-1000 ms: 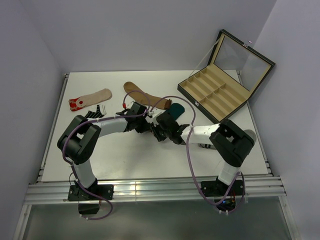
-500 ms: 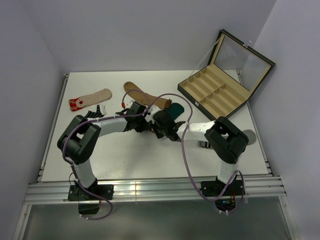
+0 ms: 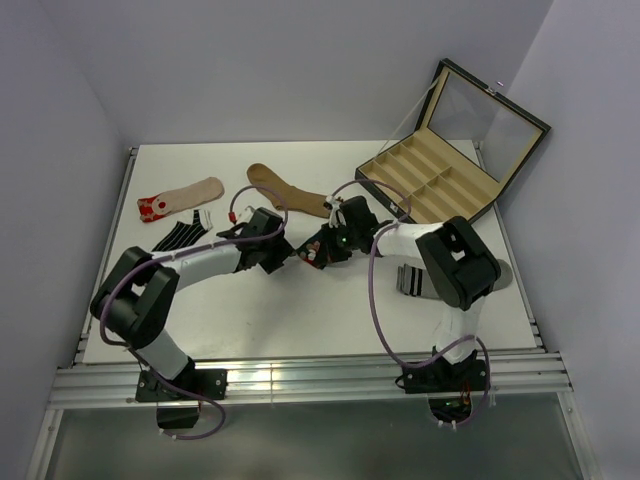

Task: Roll the socks
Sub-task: Roll the sock at the center of the board.

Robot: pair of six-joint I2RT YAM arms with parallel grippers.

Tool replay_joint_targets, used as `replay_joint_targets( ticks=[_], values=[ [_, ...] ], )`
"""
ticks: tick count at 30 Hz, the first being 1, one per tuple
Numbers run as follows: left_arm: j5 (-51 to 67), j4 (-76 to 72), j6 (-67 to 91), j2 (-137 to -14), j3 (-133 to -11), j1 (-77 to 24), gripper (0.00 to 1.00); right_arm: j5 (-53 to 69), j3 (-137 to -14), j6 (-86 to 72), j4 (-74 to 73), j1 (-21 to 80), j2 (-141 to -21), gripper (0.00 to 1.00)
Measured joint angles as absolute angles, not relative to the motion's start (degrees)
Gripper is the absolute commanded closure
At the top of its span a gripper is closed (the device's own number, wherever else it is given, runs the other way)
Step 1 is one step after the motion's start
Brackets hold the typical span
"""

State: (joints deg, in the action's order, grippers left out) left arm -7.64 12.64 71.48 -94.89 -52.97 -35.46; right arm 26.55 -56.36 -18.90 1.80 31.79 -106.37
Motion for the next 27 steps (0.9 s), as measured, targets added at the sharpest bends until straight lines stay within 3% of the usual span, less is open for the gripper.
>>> replay_joint_targets(
  ticks=[4,13,25,27],
  values=[
    [-7.35,11.38,73.32,-92.55,-50.46,-35.46,0.43,36.21,-55.81,-25.65,4.75,28.60,-108.99,1.00],
    [-6.07,8.88,74.61,-94.28,-49.52,-35.46,0.46,47.29,-54.39,-35.90,11.55,27.14,-113.54,1.00],
    [-5.28,7.90,74.61,-99.50,-52.88,-35.46,0.67,47.99,-53.17,-38.87,14.76,27.00,-113.95,1.00],
    [-5.15,7.94,74.56,-100.03,-53.34,-35.46,0.73,47.86,-52.97,-38.76,15.03,27.00,-113.86,0.96]
  ],
)
